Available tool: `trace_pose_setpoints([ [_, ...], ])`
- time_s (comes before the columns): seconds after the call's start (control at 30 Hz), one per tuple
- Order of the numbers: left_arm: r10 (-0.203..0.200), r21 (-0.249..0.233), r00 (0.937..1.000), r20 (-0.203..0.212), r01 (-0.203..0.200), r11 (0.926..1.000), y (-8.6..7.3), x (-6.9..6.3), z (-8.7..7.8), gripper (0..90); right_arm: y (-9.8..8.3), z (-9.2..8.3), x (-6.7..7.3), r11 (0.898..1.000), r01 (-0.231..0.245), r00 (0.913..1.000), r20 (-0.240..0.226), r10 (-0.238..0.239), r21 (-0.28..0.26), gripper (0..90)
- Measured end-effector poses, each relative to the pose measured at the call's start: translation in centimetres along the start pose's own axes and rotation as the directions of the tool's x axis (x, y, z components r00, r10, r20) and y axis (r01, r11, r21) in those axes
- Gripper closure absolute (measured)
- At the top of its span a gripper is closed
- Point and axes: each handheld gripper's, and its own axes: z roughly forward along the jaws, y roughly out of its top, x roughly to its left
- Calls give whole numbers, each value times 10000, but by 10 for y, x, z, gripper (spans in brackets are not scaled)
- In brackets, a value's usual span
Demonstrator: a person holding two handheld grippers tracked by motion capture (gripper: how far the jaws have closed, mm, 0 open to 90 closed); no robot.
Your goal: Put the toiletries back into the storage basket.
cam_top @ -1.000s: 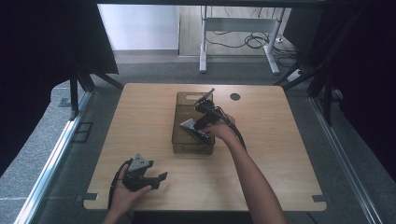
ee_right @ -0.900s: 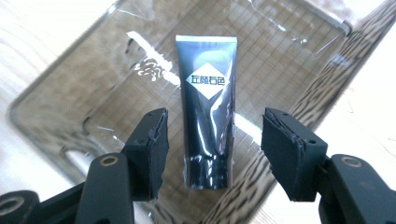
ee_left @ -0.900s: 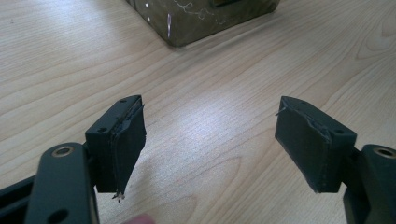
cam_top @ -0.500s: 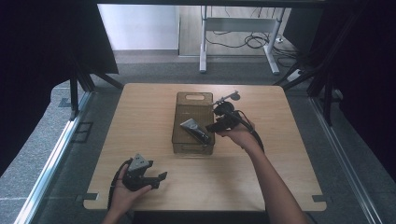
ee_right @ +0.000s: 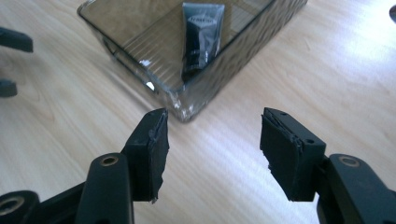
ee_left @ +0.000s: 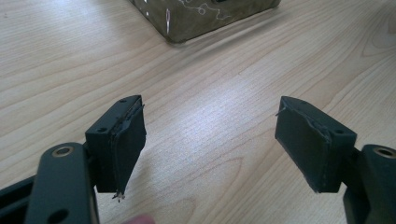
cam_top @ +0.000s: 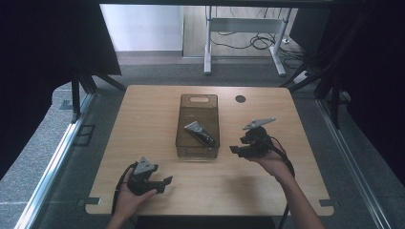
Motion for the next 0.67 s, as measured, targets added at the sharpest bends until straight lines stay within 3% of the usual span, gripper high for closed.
trace_pose_setpoints([
  [0.37, -37, -2, 10000, 20, 37, 10000, 1, -3, 1, 249, -61, 3, -8, 9990, -372, 9993, 38, 373, -260, 422],
  [0.53, -50, 50, 10000, 16, 50, 10000, 1, -4, 2, 249, -71, 4, -14, 9973, -656, 9978, 96, 660, -344, 422],
  [0.67, -43, 73, 10000, 2, 43, 10000, 0, -4, 3, 249, -76, 5, -12, 9974, -516, 9984, 218, 527, -510, 412],
])
